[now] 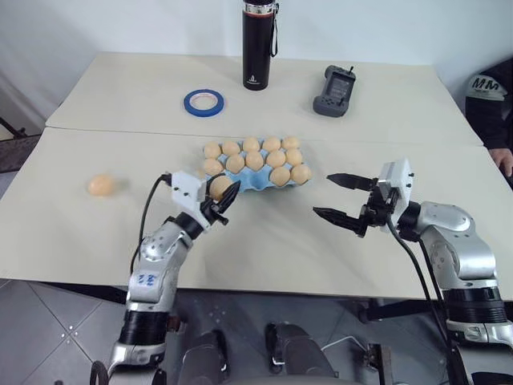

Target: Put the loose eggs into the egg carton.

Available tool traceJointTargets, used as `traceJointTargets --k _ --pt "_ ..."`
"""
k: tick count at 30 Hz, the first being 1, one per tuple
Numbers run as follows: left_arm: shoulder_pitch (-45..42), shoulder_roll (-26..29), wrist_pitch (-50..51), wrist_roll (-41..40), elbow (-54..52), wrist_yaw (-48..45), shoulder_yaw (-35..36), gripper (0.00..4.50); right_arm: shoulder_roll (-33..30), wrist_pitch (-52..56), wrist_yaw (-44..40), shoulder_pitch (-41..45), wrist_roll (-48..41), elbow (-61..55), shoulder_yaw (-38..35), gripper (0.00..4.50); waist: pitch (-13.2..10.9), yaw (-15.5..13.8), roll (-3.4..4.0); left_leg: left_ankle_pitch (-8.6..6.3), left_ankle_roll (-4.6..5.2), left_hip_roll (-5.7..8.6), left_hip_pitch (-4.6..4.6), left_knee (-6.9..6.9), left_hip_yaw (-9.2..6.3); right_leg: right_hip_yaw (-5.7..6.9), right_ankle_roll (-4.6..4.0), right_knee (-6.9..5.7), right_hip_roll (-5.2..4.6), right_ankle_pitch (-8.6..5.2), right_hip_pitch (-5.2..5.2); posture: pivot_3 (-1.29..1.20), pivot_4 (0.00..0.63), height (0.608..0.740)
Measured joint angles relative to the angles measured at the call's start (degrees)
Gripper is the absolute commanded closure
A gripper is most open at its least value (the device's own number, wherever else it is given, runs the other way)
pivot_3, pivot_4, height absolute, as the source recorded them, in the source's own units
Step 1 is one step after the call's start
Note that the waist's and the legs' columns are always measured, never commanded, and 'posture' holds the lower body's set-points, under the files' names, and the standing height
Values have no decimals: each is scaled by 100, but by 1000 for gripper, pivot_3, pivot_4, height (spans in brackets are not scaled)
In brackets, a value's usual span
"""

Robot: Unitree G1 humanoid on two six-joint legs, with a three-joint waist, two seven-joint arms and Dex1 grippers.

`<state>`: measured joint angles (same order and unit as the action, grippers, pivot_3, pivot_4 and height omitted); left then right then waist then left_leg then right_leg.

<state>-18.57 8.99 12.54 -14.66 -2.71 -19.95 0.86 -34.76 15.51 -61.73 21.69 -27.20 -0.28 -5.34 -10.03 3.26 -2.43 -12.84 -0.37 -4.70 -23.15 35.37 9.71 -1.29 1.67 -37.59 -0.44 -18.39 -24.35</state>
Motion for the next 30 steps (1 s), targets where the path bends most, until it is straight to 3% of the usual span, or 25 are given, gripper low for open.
traceJointTargets --k 9,18,26,27,30 --pt "-1575 -278 -1040 289 2140 -143 -54 2789 -9 122 240 -243 -100 -267 -144 0 -1 -36 -1 -1 11 7 -6 24 1 -3 15 -4 -6 8 4 0 150 740" --pt "-2222 -300 -1530 295 3327 -751 -86 2789 -12 135 339 -270 -110 -310 -159 0 -1 -18 -1 4 -5 2 -5 21 8 -7 12 -6 -1 6 -2 0 150 740" --pt "-2566 -403 -1712 285 3916 -978 -55 235 -13 129 391 -285 -112 -371 -185 0 -2 -20 -2 3 -5 3 -6 21 8 -7 13 -6 -1 5 -2 0 150 740" --pt "-2577 -412 -1714 285 3929 -994 -48 48 -13 123 412 -288 -112 -372 -191 0 -2 -18 -2 3 -5 3 -6 21 8 -7 13 -6 -1 5 -2 0 150 740" --pt "-2584 -413 -1752 286 3952 -1023 -22 48 -13 104 495 -339 -111 -378 -197 0 -2 -18 -2 3 -6 3 -6 21 8 -7 13 -6 -1 5 -2 0 150 740"
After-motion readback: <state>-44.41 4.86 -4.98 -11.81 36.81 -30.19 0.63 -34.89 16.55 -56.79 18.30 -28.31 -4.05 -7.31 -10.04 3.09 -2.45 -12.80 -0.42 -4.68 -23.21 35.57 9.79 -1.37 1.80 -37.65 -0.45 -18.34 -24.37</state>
